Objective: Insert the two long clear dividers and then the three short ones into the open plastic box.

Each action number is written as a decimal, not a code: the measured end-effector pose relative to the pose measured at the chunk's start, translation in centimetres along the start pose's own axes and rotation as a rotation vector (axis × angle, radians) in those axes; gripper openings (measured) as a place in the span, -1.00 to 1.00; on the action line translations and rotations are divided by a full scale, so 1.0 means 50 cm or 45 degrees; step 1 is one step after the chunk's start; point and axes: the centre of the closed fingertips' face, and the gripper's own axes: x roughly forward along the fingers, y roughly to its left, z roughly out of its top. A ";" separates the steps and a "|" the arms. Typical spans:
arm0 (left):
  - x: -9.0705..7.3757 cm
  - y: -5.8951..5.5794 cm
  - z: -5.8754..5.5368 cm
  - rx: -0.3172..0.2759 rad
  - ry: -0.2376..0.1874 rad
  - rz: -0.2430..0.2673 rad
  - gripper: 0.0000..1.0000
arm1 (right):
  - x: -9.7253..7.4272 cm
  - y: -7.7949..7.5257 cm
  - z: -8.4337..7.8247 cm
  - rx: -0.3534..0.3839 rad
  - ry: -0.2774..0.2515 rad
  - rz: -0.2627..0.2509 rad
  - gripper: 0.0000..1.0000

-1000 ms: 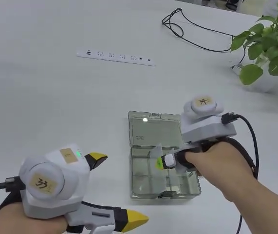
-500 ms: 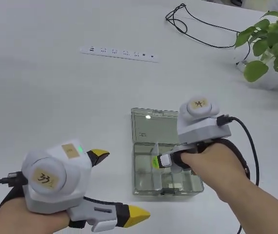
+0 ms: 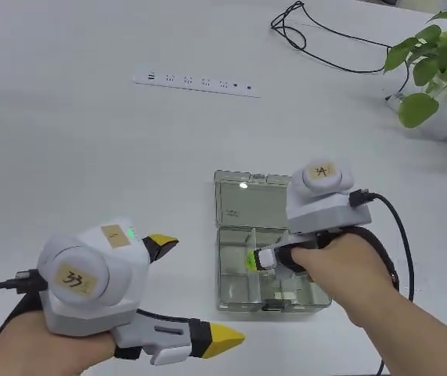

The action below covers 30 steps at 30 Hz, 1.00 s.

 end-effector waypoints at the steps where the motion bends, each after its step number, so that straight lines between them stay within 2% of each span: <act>1: 0.000 0.000 0.000 0.002 0.001 0.000 0.88 | 0.000 0.001 0.000 -0.002 -0.003 0.004 -0.80; 10: -0.004 -0.003 0.003 0.009 0.004 0.007 0.89 | -0.016 0.008 0.005 0.055 -0.082 0.088 -0.75; 20: -0.012 -0.003 0.016 0.028 0.005 0.034 0.89 | -0.068 0.018 0.032 0.066 -0.210 0.188 -0.57; 22: -0.016 -0.003 0.016 0.035 0.015 0.045 0.89 | -0.080 0.018 0.036 0.020 -0.239 0.204 -0.52; 26: -0.024 -0.007 0.023 0.042 0.016 0.065 0.89 | -0.107 0.022 0.045 -0.004 -0.286 0.264 -0.41; 29: -0.029 -0.010 0.029 0.044 0.014 0.079 0.89 | -0.132 0.022 0.049 -0.076 -0.325 0.290 -0.37; 30: -0.031 -0.012 0.032 0.044 0.011 0.086 0.89 | -0.138 0.020 0.047 -0.069 -0.326 0.296 -0.35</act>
